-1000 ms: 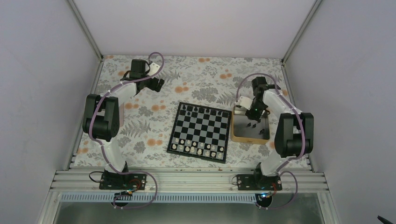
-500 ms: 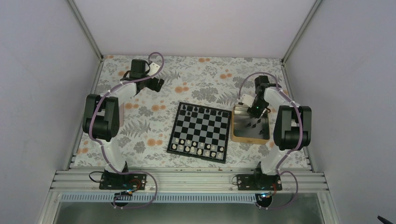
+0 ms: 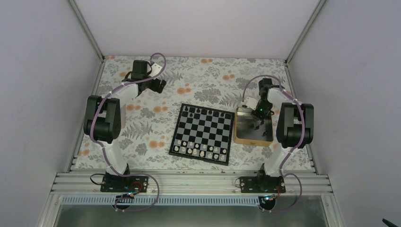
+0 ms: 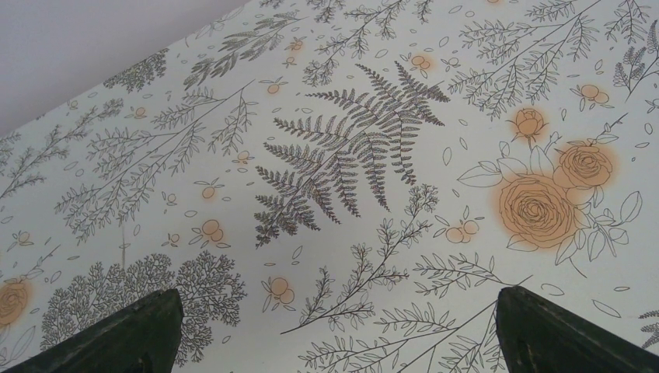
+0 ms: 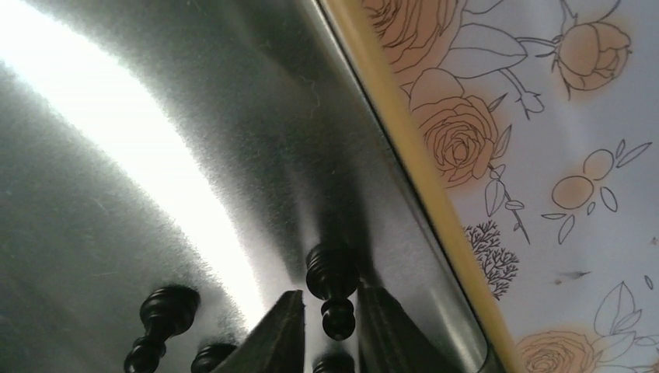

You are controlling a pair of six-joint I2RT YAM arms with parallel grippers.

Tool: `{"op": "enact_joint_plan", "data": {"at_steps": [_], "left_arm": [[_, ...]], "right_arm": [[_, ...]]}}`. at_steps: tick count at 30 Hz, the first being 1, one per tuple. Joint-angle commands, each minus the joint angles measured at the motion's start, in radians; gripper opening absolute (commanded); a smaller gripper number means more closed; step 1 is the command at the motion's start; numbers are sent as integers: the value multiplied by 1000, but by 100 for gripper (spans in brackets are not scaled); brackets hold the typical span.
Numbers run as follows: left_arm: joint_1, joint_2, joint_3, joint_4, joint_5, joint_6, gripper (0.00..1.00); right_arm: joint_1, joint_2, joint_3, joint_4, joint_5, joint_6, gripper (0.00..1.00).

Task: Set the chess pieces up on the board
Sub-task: Pick up the chess piece from the storage box, then place the chess piece on the chessboard.

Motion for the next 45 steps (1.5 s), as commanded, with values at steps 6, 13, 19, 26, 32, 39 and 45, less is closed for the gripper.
{"op": "enact_joint_plan", "data": {"at_steps": [6, 13, 19, 26, 32, 39, 45], "left_arm": [[4, -2, 15, 11, 12, -9, 100], [4, -6, 13, 11, 12, -8, 100], [4, -6, 15, 10, 10, -7, 100], [4, -3, 12, 7, 8, -4, 100], [5, -6, 18, 4, 8, -4, 100], [4, -9, 20, 2, 8, -4, 100], [4, -10, 13, 7, 7, -2, 100]], "right_arm": [[-10, -2, 60, -42, -57, -13, 5], [36, -58, 180, -177, -47, -4, 4], [215, -67, 343, -285, -38, 30, 4], [453, 27, 509, -328, -81, 50, 5], [567, 128, 529, -288, -121, 31, 5], [622, 231, 565, -269, -166, 5, 5], [646, 301, 587, -271, -189, -5, 5]]}}
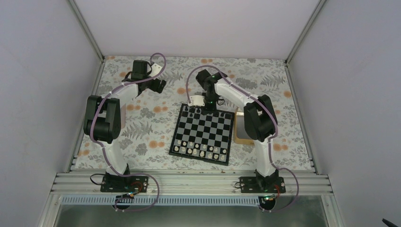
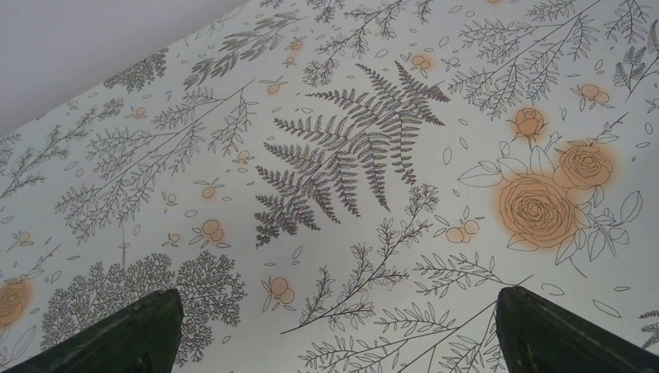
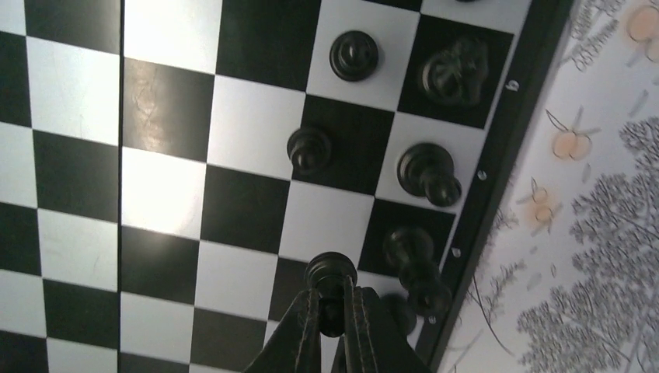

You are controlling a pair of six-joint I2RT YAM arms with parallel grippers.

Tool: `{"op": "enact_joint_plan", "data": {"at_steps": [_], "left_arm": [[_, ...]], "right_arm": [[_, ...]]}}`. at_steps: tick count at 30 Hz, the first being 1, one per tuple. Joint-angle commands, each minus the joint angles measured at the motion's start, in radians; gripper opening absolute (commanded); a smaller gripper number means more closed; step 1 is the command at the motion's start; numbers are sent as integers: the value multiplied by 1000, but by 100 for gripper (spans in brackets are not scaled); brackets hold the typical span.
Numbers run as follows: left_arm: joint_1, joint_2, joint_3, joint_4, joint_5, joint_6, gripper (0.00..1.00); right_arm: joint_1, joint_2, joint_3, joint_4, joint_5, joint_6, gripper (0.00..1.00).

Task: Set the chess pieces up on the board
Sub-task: Place the chess piece on the chessboard.

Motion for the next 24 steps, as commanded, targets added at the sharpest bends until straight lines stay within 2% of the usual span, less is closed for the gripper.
{"op": "enact_joint_plan", "data": {"at_steps": [1, 24], "left_arm": [[4, -10, 12, 8, 6, -1, 100], [6, -13, -3, 22, 16, -3, 100]], "right_arm": [[24, 41, 36, 2, -45, -23, 5], [31, 107, 41, -1, 14, -19, 7]]}}
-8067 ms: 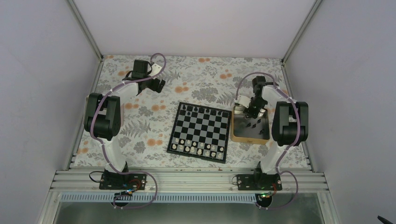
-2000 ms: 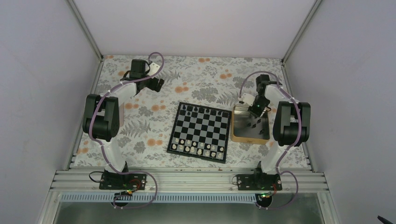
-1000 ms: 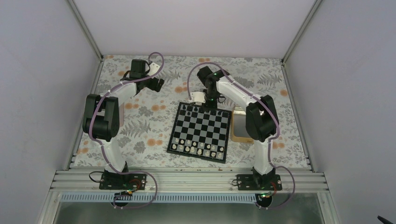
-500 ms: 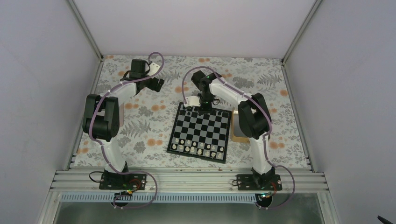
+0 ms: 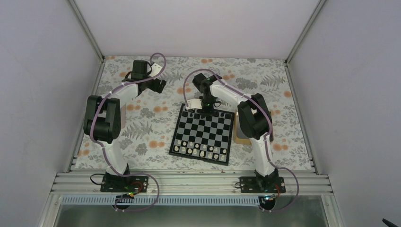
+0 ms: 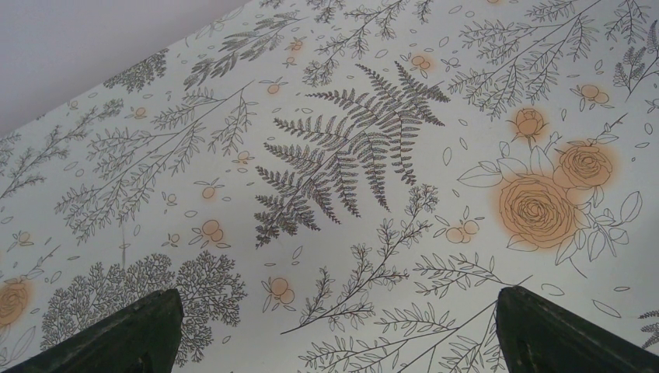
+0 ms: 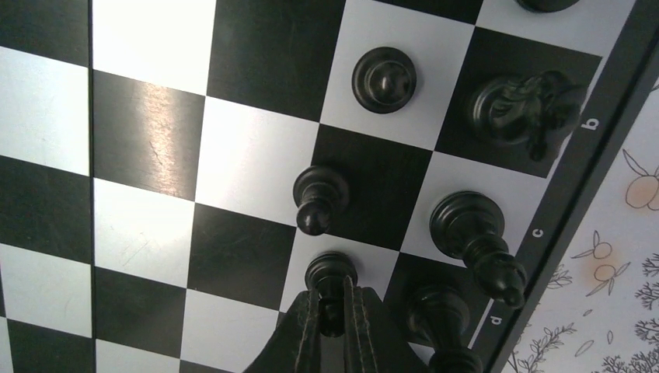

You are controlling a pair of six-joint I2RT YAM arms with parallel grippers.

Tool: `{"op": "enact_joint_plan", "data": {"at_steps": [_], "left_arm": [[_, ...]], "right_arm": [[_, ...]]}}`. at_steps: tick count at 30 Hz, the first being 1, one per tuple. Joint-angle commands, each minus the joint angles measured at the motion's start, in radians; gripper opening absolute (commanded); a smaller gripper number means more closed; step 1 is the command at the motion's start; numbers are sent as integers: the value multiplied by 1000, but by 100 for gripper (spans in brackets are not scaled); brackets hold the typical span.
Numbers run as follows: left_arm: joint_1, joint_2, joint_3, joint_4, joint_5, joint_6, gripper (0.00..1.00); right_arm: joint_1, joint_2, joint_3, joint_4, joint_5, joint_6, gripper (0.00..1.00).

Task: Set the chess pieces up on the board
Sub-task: Place the chess piece on the chessboard, then pick up the chess piece from the storage box.

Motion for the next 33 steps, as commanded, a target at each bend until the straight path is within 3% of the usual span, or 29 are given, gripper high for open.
{"op": "enact_joint_plan", "data": {"at_steps": [1, 13, 22, 26, 33], "left_arm": [[6, -14, -4, 23, 16, -3, 100], [6, -7, -2, 24, 17, -3, 100], [6, -6, 0, 24, 15, -2, 100], [6, -5, 3, 24, 14, -3, 100], [6, 1, 10, 22, 17, -6, 100]], "right_arm": [[5, 14, 16, -7, 20, -6, 8], [5, -26, 38, -11, -4, -12, 28], [-35, -144, 91, -92, -60, -11, 29], [-117, -250, 26, -99, -18, 10, 30], [-378, -447, -225, -43, 58, 26, 31]]}}
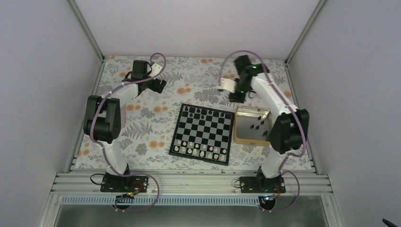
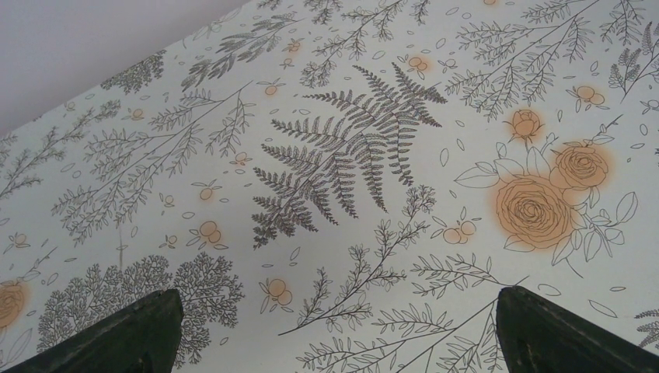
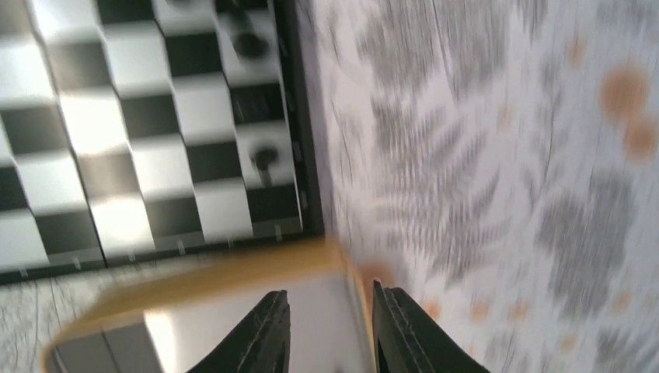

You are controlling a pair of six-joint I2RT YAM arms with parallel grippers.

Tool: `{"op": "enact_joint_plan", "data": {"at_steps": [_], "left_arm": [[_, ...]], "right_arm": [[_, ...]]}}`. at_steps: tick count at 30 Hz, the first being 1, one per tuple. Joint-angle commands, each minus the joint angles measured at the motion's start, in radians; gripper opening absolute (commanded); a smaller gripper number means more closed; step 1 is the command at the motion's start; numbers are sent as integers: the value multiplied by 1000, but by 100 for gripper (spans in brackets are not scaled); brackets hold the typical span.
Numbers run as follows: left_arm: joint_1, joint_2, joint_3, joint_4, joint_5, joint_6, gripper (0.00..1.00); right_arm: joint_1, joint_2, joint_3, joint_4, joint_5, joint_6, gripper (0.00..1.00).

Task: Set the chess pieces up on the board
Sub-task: Pick up the chess piece from the storage box.

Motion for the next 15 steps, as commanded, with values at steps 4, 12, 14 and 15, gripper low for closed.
{"op": "enact_joint_plan", "data": {"at_steps": [4, 12, 14, 15], "left_arm": [[5, 7, 17, 19, 9, -6, 100], [5, 2, 21, 12, 14, -8, 100], [5, 7, 24, 9, 13, -6, 100], [5, 11, 30, 4, 15, -7, 100]], "right_arm": [[-232, -132, -281, 55, 87, 15, 31], [-314, -139, -490, 163, 120, 25, 32], [-312, -137, -533, 206, 138, 37, 32], [-312, -129, -546, 210, 138, 41, 32]]}}
